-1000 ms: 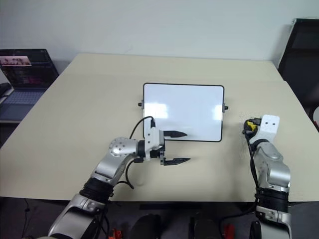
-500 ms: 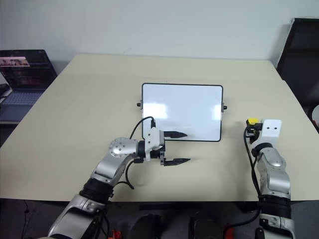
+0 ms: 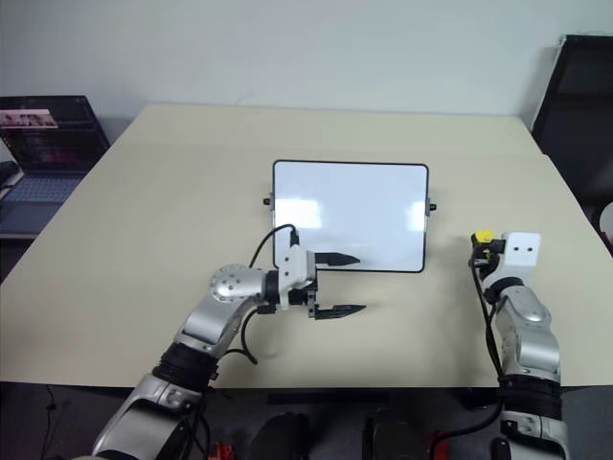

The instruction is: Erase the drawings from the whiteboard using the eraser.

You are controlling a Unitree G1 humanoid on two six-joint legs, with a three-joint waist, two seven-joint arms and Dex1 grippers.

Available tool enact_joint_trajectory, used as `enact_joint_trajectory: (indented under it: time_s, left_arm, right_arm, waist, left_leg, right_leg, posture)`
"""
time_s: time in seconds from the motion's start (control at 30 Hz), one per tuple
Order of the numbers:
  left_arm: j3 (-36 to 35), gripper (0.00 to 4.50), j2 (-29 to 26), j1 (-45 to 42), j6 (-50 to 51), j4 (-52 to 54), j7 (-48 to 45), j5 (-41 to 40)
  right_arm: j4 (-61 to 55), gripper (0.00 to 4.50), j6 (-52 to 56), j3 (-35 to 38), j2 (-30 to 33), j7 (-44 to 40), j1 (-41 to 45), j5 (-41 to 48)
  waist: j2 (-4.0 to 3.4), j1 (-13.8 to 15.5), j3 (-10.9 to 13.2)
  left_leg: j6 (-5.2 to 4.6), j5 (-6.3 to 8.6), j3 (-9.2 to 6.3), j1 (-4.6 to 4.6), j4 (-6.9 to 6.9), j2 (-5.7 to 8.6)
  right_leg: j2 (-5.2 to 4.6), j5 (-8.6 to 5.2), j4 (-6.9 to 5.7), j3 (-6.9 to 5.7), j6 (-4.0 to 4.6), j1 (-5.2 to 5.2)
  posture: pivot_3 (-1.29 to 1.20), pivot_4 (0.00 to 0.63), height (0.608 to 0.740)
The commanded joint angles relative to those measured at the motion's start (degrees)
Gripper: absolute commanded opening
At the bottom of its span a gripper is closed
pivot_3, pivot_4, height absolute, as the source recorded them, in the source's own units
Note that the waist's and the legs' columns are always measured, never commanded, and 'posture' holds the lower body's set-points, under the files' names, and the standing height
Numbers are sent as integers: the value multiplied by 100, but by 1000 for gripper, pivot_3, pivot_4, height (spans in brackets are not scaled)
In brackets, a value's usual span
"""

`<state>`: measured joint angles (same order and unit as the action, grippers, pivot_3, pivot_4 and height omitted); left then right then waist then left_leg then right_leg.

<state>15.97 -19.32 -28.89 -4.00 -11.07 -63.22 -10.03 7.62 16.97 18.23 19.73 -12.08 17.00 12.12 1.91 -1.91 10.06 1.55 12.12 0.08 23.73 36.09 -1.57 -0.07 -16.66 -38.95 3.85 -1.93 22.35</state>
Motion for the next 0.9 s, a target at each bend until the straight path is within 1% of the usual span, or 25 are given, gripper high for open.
enact_joint_trajectory:
  time_s: [0.03, 0.2, 0.23, 0.67, 0.87, 0.9]
  left_arm:
    - [11, 4500, 19, -91, -1, 224, 3, -13]
    - [8, 4500, 25, -96, 5, 214, 15, -11]
    - [9, 4500, 29, -99, 4, 209, 18, -9]
    - [7, 4500, 35, -148, -6, 164, 4, -1]
    - [2, 4500, 40, -183, 6, 145, 1, -6]
    - [-2, 4500, 34, -187, 13, 147, 1, -8]
  right_arm:
    - [-71, 1449, -134, 99, 123, -43, 93, 73]
    - [39, 1449, -189, 181, 177, -78, 184, 167]
    - [54, 1169, -244, 226, 167, -91, 209, 220]
    - [407, 1169, -996, 193, 299, -336, 363, 271]
    - [1229, 1169, -1772, -26, 480, -748, 528, 40]
    - [1399, 959, -1897, -40, 505, -770, 573, 2]
  waist:
    - [0, -1, 0]
    - [0, -1, 0]
    - [0, 0, 0]
    - [0, -1, 0]
    - [0, 1, 0]
    - [0, 1, 0]
  left_leg:
    - [0, 0, 0, 0, 0, 0]
    - [0, 0, 0, 0, 0, 0]
    - [0, 0, 0, 0, 0, 0]
    - [0, 0, 1, -1, 0, 0]
    - [0, 0, 1, -2, 1, 1]
    - [0, 0, 1, -1, 1, 0]
  right_leg:
    - [0, 0, 0, 0, 0, 0]
    - [0, 0, 0, 1, 0, 0]
    - [0, 0, 0, 1, 0, 0]
    - [0, 0, 0, 1, 0, -1]
    - [0, 0, 0, 1, 0, -1]
    - [0, 0, 0, 0, 0, -2]
  posture:
    - [0, 150, 740]
    - [0, 150, 740]
    - [0, 150, 740]
    - [0, 150, 740]
    - [0, 150, 740]
    - [0, 150, 740]
